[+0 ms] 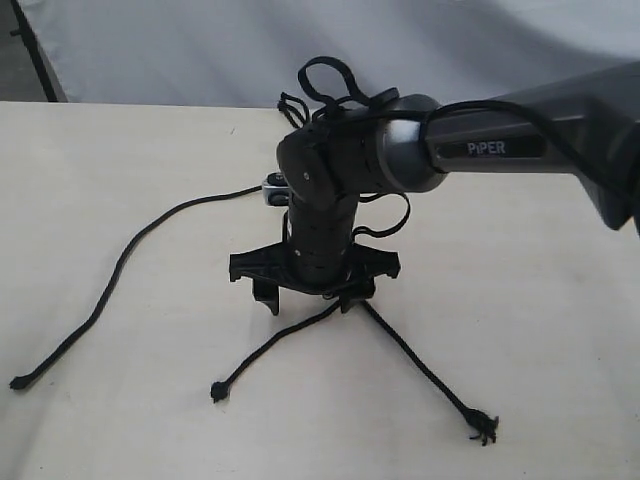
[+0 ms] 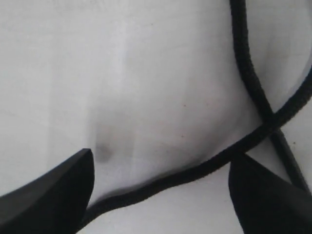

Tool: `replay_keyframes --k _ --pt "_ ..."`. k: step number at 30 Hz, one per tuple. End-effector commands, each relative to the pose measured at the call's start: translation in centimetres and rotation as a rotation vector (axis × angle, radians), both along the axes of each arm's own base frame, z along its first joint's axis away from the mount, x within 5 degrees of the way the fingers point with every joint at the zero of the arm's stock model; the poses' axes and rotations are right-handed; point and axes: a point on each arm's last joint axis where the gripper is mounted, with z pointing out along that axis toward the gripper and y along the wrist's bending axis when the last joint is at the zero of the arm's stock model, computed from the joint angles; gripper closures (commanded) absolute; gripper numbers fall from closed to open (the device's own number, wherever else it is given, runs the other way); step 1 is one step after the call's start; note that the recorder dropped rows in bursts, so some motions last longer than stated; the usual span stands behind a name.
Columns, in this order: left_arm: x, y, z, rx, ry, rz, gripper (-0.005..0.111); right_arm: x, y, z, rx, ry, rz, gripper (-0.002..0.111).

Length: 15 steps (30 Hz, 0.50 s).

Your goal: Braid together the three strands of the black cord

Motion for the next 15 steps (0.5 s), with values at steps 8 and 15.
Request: replay_keyframes --k 8,15 --pt "0.0 0.0 0.0 0.000 -0.009 -0.005 0.075 -0.5 -0.5 -1.2 -0.053 0.089 -0.014 0.072" --pt "0.0 0.0 0.0 0.000 -0.009 -0.005 0.075 -0.8 -0.7 0.3 -0.075 0.118 0.031 0.108"
